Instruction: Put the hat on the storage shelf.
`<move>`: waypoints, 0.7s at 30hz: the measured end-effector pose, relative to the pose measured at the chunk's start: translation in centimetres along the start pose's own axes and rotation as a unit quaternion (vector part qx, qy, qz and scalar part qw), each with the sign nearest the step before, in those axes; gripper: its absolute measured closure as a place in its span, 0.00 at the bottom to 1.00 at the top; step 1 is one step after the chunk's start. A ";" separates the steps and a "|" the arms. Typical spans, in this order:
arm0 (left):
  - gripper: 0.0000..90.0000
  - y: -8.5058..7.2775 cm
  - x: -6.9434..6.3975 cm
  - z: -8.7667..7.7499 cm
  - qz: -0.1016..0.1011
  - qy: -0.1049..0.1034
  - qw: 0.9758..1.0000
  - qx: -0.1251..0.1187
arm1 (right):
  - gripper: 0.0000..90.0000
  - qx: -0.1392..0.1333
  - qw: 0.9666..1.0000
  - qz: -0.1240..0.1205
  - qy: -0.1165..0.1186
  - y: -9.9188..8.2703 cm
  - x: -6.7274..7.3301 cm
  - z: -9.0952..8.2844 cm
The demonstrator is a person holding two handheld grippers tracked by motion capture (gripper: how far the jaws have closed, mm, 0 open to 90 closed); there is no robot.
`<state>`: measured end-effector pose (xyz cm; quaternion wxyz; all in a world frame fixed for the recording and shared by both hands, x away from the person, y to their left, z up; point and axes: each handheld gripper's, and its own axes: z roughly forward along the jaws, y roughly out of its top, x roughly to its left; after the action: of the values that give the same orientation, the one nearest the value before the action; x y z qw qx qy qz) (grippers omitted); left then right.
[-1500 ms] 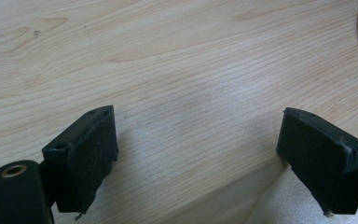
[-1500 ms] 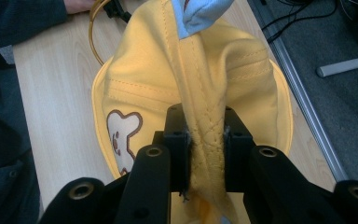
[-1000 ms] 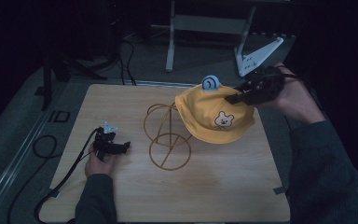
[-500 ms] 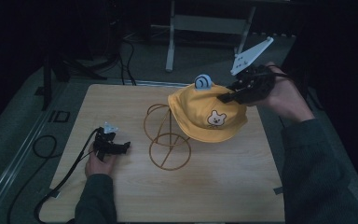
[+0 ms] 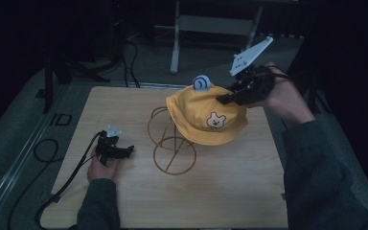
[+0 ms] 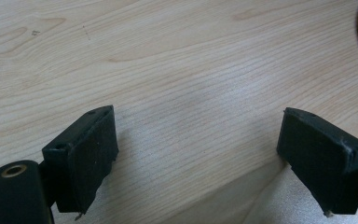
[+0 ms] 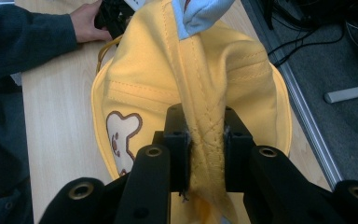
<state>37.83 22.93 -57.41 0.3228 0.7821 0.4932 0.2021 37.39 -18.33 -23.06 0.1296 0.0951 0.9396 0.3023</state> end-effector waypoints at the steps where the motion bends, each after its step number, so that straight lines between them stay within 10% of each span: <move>1: 0.13 0.0 0.0 0.0 0.000 0.000 1.000 0.000 | 0.85 0.000 1.000 -0.001 0.000 0.1 0.0 0.1; 21: 0.13 0.0 0.0 0.0 0.000 0.000 1.000 0.000 | 0.85 -0.008 1.000 -0.015 0.015 2.2 0.3 2.0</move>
<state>37.83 22.94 -57.40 0.3223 0.7825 0.4930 0.2021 37.94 -15.37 -23.42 0.1205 0.0756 0.9404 0.3088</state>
